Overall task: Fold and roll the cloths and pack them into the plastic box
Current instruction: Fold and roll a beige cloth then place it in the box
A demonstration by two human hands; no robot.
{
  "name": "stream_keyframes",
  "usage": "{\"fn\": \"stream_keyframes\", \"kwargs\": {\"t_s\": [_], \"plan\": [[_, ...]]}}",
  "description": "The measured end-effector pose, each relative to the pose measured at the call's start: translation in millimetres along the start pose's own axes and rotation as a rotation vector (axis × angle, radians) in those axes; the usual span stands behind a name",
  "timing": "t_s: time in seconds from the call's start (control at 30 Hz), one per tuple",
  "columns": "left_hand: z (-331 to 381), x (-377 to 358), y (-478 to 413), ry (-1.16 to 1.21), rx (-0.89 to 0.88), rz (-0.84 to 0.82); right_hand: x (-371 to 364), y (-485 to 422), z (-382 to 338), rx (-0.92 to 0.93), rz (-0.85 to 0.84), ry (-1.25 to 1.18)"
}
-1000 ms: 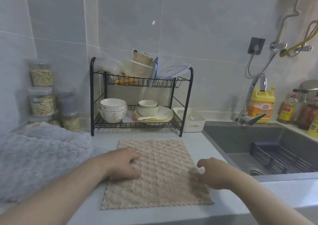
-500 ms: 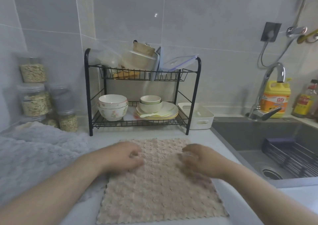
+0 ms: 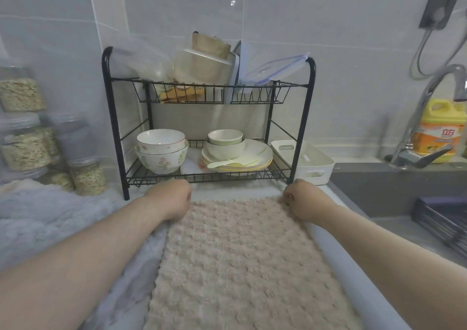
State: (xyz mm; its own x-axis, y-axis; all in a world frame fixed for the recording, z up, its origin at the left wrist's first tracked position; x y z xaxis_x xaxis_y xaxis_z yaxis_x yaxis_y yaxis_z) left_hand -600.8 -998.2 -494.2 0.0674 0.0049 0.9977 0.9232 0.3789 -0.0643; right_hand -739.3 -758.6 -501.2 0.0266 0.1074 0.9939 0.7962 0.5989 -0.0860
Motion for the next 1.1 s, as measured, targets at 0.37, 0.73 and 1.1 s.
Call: {"fn": "stream_keyframes", "kwargs": {"t_s": [0.37, 0.73, 1.1], "plan": [[10.8, 77.6, 75.2, 0.184, -0.051, 0.219, 79.7, 85.6, 8.2, -0.017, 0.283, -0.293], [19.3, 82.9, 179.9, 0.365, -0.094, 0.279, 97.1, 200.4, 4.6, -0.030, 0.285, -0.332], [52.1, 26.3, 238.9, 0.132, -0.271, 0.103, 46.6, 247.9, -6.2, 0.048, 0.070, -0.228]]}}
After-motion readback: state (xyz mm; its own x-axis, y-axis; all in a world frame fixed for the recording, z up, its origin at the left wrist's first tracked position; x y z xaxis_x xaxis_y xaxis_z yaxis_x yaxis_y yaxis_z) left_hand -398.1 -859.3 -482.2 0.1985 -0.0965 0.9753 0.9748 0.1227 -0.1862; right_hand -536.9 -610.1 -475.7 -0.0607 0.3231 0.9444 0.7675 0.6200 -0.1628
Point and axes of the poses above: each hand's wrist, its own y-axis away from the middle knuckle, its own x-axis out of the back of the hand, z = x × y, the point moved 10 cm from there along -y, towards the middle knuckle, and after that the axes turned 2 degrees about y, right-handed, at the moved point
